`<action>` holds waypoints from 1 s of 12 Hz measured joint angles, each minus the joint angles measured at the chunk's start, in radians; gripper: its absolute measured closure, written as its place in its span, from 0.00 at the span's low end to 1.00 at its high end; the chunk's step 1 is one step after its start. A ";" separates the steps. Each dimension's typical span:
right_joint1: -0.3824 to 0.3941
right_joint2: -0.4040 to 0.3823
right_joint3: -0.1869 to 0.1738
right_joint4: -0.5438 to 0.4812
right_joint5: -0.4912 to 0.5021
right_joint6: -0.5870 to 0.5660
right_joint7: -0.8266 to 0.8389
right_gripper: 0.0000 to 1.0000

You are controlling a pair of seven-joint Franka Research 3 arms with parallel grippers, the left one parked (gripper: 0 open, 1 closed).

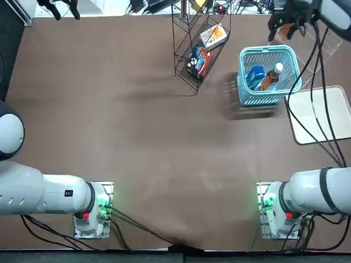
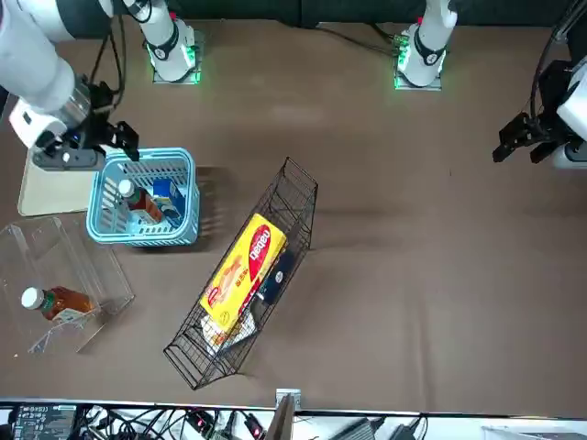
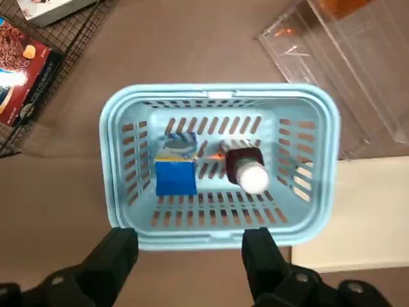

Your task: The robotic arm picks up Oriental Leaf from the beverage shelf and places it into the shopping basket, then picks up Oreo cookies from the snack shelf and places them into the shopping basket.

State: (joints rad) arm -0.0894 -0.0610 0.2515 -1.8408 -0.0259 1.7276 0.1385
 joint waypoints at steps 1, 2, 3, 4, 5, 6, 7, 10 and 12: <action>0.001 -0.015 -0.013 0.008 0.000 -0.021 -0.007 0.00; 0.001 -0.028 -0.028 0.013 0.000 -0.033 -0.022 0.00; 0.002 -0.039 -0.045 0.016 0.000 -0.041 -0.040 0.00; 0.005 -0.046 -0.066 0.017 0.000 -0.048 -0.061 0.00; 0.011 -0.054 -0.092 0.018 0.000 -0.058 -0.082 0.00; 0.021 -0.061 -0.121 0.018 0.000 -0.068 -0.097 0.00; 0.034 -0.068 -0.154 0.018 0.000 -0.077 -0.106 0.00; 0.074 -0.084 -0.233 0.018 0.000 -0.087 -0.118 0.00; 0.083 -0.089 -0.246 0.022 0.000 -0.088 -0.119 0.00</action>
State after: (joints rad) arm -0.0060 -0.1497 0.0059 -1.8191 -0.0257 1.6401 0.0196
